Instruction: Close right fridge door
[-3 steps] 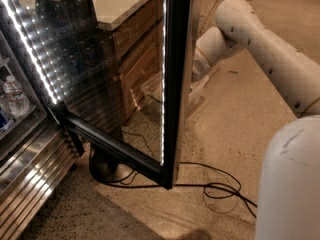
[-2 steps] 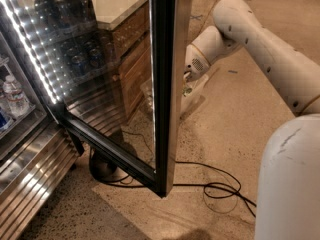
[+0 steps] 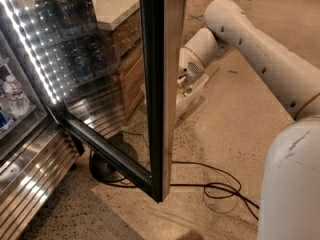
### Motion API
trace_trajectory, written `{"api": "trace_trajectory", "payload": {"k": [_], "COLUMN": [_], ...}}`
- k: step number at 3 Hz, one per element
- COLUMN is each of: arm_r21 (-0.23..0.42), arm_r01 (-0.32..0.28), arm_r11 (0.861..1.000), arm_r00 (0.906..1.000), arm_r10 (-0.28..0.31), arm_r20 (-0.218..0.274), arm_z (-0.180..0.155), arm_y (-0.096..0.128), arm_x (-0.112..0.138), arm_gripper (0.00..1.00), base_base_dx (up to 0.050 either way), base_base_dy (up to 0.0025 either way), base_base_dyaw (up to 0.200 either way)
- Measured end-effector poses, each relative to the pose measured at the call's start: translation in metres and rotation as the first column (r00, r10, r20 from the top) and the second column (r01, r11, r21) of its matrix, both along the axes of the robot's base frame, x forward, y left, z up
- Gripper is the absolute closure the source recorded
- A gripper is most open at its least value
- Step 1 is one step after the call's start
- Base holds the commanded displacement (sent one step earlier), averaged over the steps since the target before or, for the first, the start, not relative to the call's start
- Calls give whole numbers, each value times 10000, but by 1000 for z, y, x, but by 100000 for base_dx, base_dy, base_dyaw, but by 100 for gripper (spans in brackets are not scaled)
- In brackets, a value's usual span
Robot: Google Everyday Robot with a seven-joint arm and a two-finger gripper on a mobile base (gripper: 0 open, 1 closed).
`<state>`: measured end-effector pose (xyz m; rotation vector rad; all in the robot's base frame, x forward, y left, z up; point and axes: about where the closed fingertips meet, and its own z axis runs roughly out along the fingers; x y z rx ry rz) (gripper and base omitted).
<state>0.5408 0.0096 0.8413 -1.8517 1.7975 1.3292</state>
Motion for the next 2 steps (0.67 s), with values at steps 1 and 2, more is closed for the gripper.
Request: {"api": "trace_trajectory", "payload": {"k": [1,2], "arm_r21": [533,978], "arm_r01": [-553,-1048], "arm_r11": [9970,9897], "arm_r00": [9984,9940], "arm_r10": [556,1072], "arm_r20": [-34,-201], "arm_z": [-9,-20], "arm_y": [18,42], "arm_x": [9,8], "arm_gripper": [100,100], "base_base_dx": [0,0], "base_base_dy": [0,0], "base_base_dyaw": [0,0]}}
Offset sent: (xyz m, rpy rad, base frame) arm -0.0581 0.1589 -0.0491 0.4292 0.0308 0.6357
